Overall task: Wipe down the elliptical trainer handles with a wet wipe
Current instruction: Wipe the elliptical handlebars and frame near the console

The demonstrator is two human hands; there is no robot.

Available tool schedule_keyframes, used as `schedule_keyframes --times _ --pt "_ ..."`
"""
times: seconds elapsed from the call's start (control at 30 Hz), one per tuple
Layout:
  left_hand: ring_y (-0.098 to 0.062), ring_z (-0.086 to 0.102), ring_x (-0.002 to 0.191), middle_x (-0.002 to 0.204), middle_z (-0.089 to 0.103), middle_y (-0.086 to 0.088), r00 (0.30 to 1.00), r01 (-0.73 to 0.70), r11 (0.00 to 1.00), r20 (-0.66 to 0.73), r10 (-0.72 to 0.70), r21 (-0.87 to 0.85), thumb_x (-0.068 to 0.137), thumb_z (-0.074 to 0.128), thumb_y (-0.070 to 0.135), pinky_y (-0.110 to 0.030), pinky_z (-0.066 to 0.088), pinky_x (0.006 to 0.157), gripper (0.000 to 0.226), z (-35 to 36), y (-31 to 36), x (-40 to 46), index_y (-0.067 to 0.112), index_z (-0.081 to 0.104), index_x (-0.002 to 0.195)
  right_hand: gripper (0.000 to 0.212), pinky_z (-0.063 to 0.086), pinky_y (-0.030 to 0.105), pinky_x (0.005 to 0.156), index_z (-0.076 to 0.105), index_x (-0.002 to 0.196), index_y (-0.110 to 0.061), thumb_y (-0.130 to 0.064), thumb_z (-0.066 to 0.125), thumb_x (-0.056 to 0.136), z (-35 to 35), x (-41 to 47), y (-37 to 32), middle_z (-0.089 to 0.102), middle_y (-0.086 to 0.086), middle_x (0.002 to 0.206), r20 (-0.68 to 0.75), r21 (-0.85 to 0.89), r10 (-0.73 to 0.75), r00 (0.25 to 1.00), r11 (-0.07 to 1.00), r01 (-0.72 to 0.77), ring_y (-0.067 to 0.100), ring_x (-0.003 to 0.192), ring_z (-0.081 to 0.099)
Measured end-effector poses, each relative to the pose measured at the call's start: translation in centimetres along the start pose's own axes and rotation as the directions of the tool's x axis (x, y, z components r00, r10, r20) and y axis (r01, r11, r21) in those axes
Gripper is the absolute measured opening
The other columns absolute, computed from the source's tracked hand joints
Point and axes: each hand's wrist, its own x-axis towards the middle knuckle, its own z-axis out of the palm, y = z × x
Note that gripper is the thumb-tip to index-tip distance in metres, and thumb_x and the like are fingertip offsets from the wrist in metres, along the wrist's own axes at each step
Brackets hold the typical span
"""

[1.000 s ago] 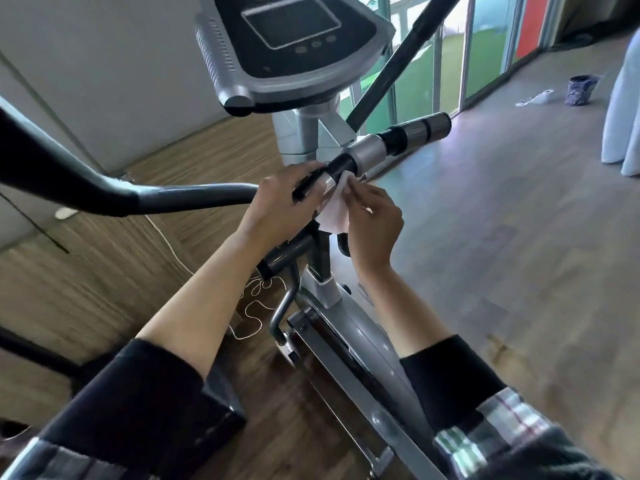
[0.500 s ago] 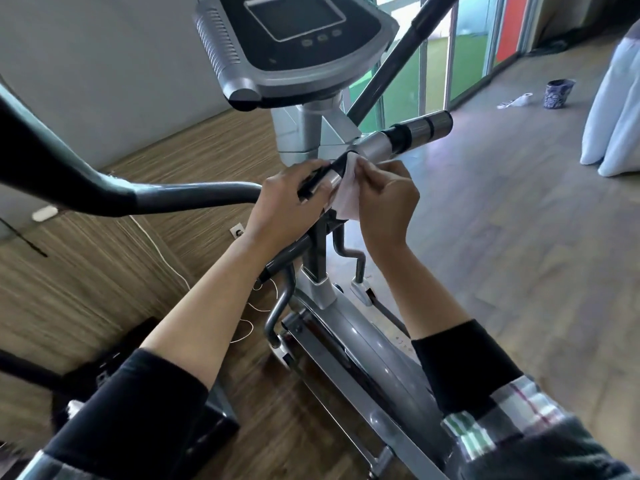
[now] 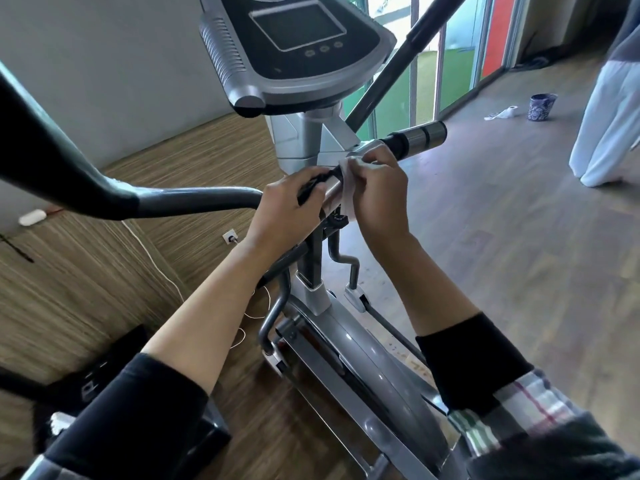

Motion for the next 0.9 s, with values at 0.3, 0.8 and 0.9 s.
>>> schedule_keyframes --times 0.3,0.8,0.9 --pt "0.000 0.058 0.099 0.112 0.066 0.009 0.999 0.025 0.999 0.047 -0.022 -0.046 0.096 0.055 0.020 0.005 0.037 0.076 0.031 -0.7 -0.6 -0.1 0.029 0.063 0.124 0.020 0.043 0.026 0.079 0.074 0.085 -0.002 -0.016 0.060 0.090 -0.4 0.8 0.5 0.059 0.008 0.087 0.027 -0.332 -0.240 0.970 0.913 0.235 0.026 0.088 0.055" --pt "-0.002 0.062 0.092 0.103 0.069 0.008 1.000 -0.011 0.996 -0.004 0.011 -0.084 0.095 0.056 0.019 0.004 0.040 0.076 0.029 -0.1 -1.2 -0.1 0.028 0.064 0.122 0.030 0.043 0.000 0.077 0.066 0.111 0.000 -0.022 0.062 0.091 0.6 -1.8 0.6 0.056 -0.003 0.098 -0.270 0.052 0.029 0.962 0.999 -0.015 -0.017 0.087 0.052" --pt "-0.003 0.064 0.089 0.101 0.071 0.007 1.000 -0.014 0.997 -0.009 0.013 -0.078 0.095 0.056 0.021 0.002 0.042 0.074 0.028 0.0 -1.3 -0.1 0.029 0.065 0.120 0.031 0.048 0.007 0.080 0.067 0.110 -0.001 -0.025 0.064 0.090 0.6 -1.3 1.1 0.057 -0.003 0.100 -0.294 0.085 0.071 0.953 0.995 -0.048 -0.011 0.091 0.054"
